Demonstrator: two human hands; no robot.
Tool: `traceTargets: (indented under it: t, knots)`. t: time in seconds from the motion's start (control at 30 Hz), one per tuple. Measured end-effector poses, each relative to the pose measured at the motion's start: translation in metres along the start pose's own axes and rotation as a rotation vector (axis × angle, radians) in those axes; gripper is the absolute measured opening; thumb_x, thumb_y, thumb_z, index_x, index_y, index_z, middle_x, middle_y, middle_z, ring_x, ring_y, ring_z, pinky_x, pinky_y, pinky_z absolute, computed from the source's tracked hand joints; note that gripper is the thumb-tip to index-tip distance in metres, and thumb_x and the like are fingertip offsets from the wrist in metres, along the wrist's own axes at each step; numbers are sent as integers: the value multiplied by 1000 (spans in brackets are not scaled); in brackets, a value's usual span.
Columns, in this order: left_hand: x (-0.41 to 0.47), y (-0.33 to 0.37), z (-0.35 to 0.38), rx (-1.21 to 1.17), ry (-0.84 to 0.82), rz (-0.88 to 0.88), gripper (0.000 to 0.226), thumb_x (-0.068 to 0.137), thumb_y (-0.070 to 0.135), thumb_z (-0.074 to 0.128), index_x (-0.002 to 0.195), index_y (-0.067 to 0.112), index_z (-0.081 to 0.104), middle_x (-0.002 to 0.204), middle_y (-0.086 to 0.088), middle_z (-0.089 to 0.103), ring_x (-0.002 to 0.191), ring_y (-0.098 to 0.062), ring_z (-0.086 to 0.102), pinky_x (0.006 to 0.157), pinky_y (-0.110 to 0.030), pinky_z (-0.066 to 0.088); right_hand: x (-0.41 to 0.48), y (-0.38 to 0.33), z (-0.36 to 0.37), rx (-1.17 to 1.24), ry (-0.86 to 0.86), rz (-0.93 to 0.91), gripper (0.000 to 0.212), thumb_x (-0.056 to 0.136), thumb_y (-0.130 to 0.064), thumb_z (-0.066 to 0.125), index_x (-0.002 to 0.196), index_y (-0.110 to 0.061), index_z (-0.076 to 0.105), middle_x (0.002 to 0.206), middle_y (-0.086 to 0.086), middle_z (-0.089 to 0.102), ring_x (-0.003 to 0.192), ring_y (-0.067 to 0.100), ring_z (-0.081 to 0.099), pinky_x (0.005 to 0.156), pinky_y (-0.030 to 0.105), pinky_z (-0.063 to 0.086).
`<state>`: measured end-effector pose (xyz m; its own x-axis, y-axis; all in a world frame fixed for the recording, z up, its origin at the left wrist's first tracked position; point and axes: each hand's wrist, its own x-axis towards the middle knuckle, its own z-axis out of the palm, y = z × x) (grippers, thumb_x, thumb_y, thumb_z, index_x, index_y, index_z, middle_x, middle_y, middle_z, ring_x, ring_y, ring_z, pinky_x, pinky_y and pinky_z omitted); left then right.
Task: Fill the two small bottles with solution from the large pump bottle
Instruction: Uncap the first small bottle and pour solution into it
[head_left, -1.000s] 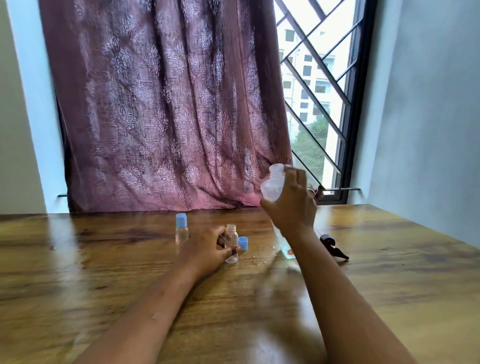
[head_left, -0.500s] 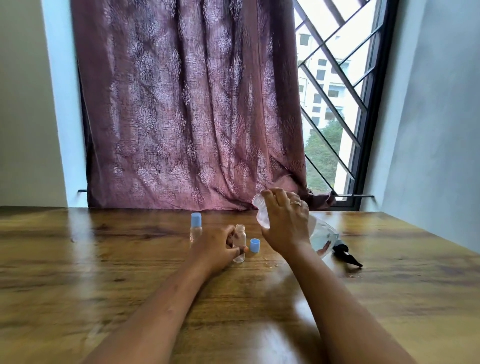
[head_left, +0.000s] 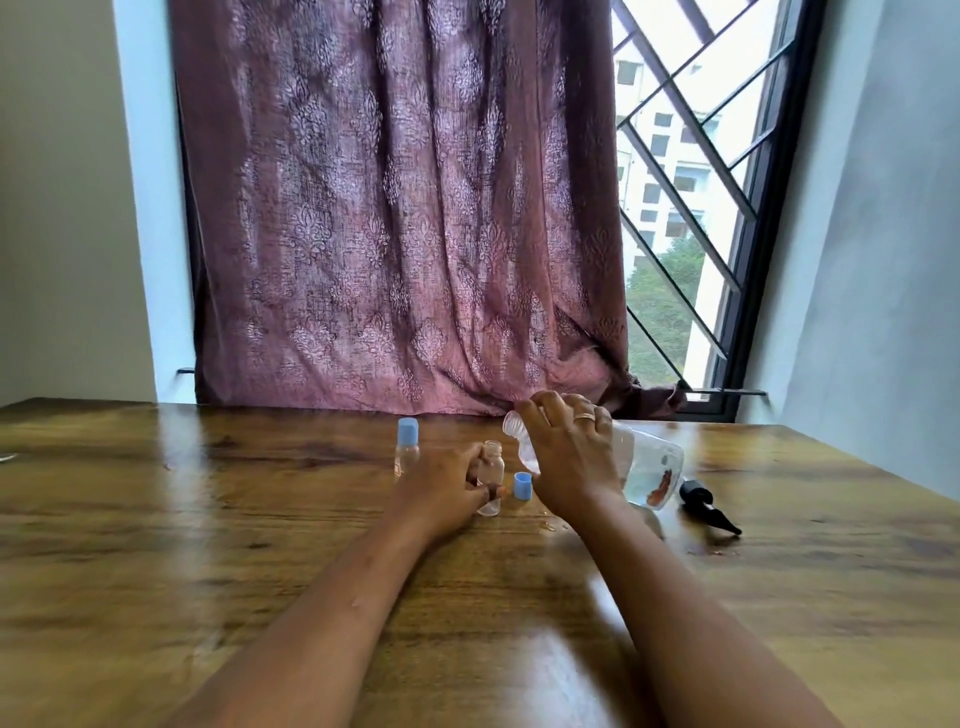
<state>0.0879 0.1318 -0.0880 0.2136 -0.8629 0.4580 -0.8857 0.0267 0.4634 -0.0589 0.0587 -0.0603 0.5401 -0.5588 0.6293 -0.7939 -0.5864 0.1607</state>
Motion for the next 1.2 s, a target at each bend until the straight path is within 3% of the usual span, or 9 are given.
traceTargets:
  t: [0.47,0.9,1.1,1.2]
  knots:
    - [0,2,-1,16,-32,21,28,85,33,58,111,22,53,106,1,65,100,-18,59,88,-41,47,1,-4,3,-4,17,-52,72,69,-15,67,130,-29,33,138,-2,35,129,35,31,109,50,23]
    - [1,2,-1,0,-48,9,37,85,31,55,122,27,49,111,1,63,102,-17,58,87,-40,46,1,-4,2,-9,32,-83,75,63,-8,67,130,-29,38,137,-1,39,129,35,33,109,51,22]
    - [0,-1,2,16,-22,12,36,87,36,55,122,29,48,109,2,64,99,-17,58,80,-34,44,0,-4,3,-15,43,-94,72,65,-8,64,129,-29,38,137,-2,39,131,34,32,110,51,21]
    - [1,0,2,2,-27,15,36,87,35,55,122,28,49,110,1,65,100,-18,59,85,-36,46,1,-5,2,-25,39,-101,72,66,-9,63,130,-30,37,138,-3,37,131,34,30,110,51,19]
